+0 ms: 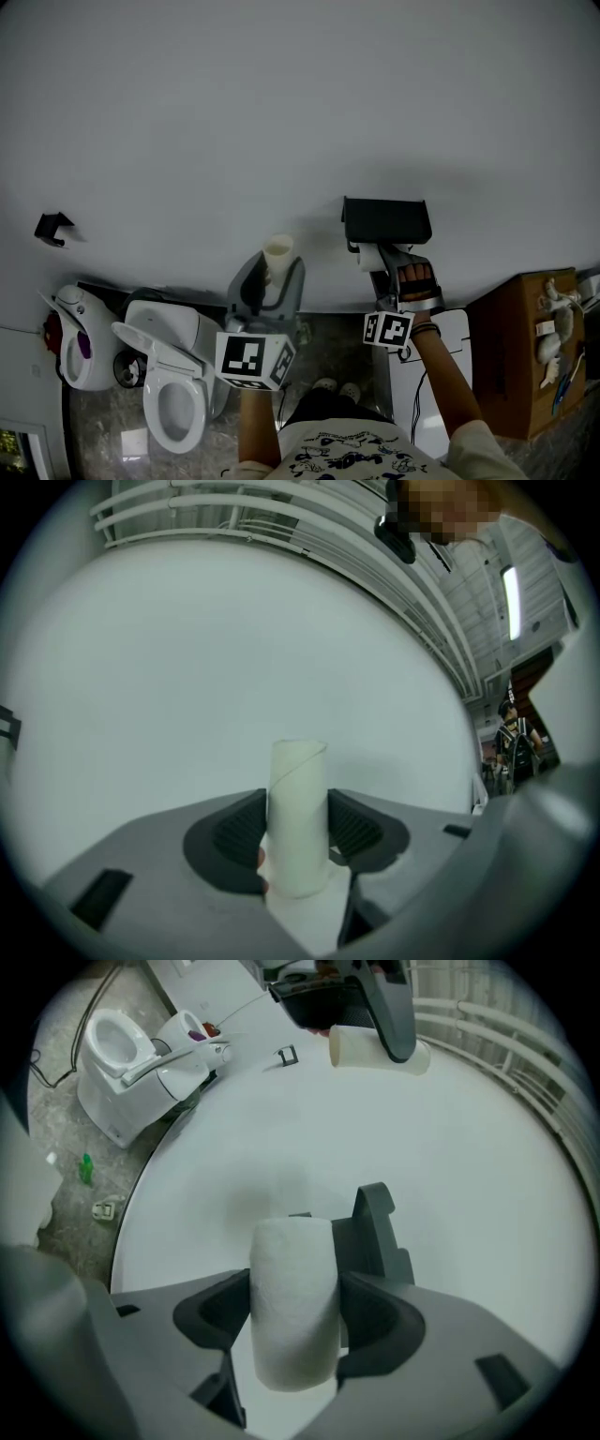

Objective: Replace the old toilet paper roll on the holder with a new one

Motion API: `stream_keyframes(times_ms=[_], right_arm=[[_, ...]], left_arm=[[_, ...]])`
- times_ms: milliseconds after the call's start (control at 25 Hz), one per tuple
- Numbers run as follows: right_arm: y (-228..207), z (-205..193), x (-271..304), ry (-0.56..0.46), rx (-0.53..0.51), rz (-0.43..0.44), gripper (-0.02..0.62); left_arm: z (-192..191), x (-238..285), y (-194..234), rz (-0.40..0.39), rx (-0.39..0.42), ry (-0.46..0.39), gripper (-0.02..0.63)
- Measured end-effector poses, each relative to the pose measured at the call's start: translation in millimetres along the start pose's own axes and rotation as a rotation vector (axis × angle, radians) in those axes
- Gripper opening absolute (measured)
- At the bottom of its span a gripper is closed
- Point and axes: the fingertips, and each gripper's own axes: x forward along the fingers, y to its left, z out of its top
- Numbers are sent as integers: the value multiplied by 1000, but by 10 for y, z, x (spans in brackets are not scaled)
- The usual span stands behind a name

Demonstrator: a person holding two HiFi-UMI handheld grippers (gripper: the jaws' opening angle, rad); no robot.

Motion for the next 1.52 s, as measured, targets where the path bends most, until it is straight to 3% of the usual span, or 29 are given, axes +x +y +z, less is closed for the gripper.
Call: stream_keyframes(times_ms=[280, 520, 680, 920, 1040, 1120, 1200, 1520], right_arm=[[-80, 76, -227, -31, 81, 2, 295], [-263, 130, -529, -78, 276, 12, 295], [-597, 52, -707, -122, 556, -32, 295], [-1143, -325, -937, -206, 1148, -125, 293], [-1266, -558, -1031, -205, 1322, -190, 232], [-1304, -685, -1078, -194, 1394, -237, 134], [-1318, -761, -1109, -191, 1442, -263, 86], [-1300, -894, -1154, -175, 1507, -276, 28]], left_arm=[[-6, -3, -48, -17, 0, 2, 202], [0, 54, -170, -42, 5, -1, 202], [38, 102, -234, -48, 9, -11, 202], [92, 148, -281, -53, 10, -26, 202], [127, 168, -293, -47, 10, -33, 202], [150, 183, -297, -40, 7, -38, 202], [166, 195, -304, -40, 9, -43, 202], [177, 242, -367, -49, 15, -44, 202]])
